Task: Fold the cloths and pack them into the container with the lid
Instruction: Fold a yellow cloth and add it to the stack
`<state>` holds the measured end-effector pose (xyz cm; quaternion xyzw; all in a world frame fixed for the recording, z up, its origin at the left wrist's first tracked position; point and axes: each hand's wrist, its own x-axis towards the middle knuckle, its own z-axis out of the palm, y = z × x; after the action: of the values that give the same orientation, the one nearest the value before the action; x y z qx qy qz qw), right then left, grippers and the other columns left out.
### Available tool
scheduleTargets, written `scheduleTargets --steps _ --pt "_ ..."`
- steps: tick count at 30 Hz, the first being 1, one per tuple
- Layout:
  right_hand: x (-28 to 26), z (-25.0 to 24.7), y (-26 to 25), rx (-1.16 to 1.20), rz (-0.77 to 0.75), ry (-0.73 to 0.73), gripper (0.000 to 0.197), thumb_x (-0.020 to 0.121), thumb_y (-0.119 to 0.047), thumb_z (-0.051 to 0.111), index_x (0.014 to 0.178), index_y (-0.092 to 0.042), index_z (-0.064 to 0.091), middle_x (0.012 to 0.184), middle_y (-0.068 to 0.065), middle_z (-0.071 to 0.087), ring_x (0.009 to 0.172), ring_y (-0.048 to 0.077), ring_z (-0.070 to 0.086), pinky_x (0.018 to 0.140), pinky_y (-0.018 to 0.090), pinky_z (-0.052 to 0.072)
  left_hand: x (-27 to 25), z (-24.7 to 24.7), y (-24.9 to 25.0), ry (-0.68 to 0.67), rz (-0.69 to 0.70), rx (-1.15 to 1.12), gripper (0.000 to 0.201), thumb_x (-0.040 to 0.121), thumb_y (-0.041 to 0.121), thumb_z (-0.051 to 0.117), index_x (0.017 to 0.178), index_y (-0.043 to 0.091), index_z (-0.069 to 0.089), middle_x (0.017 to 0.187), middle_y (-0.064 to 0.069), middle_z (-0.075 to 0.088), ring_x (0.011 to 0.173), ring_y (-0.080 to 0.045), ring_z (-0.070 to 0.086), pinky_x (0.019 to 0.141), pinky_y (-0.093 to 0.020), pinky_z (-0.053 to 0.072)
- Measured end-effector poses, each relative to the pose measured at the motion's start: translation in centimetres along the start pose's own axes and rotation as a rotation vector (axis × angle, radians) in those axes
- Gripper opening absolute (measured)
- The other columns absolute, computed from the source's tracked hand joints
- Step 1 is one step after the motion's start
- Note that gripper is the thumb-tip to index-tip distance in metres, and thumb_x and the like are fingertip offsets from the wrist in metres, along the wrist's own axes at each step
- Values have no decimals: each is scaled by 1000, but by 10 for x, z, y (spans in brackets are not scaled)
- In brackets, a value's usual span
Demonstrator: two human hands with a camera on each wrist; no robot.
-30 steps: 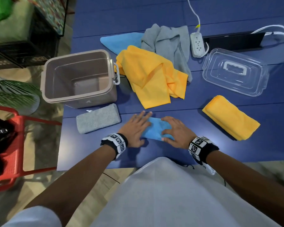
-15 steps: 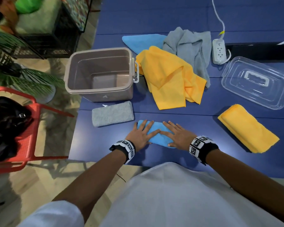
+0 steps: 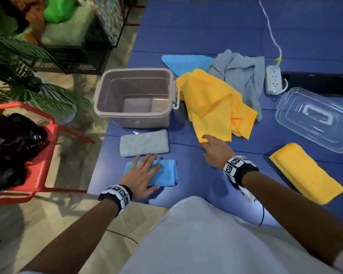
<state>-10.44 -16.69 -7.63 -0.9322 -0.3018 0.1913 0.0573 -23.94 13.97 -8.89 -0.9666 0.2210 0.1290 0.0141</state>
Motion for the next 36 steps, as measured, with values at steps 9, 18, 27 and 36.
scheduleTargets --steps 9,18,27,36 --pt "16 -29 86 675 672 2 35 84 -27 66 118 -17 61 103 14 64 75 22 59 58 29 46 143 -79 55 206 26 -272 46 95 46 43 130 17 51 152 -12 32 136 -31 36 103 -47 37" --pt "32 -24 91 844 616 74 55 80 -19 75 131 -12 54 129 15 43 113 27 51 77 25 42 274 -153 42 134 0 -105 56 91 29 58 142 18 37 159 -13 13 142 -35 22 104 -49 36" --pt "48 -36 85 857 532 285 83 78 -22 76 145 -16 26 144 15 37 131 31 40 105 43 38 312 -140 46 -17 -304 -461 53 94 16 52 142 12 29 114 -15 56 103 -36 58 77 -46 50" --pt "25 -49 93 753 539 168 24 89 -30 66 75 -13 56 65 -3 42 68 18 43 63 28 31 282 -183 41 385 -201 -880 13 102 18 41 96 14 52 68 -2 52 60 -19 47 57 -33 33"
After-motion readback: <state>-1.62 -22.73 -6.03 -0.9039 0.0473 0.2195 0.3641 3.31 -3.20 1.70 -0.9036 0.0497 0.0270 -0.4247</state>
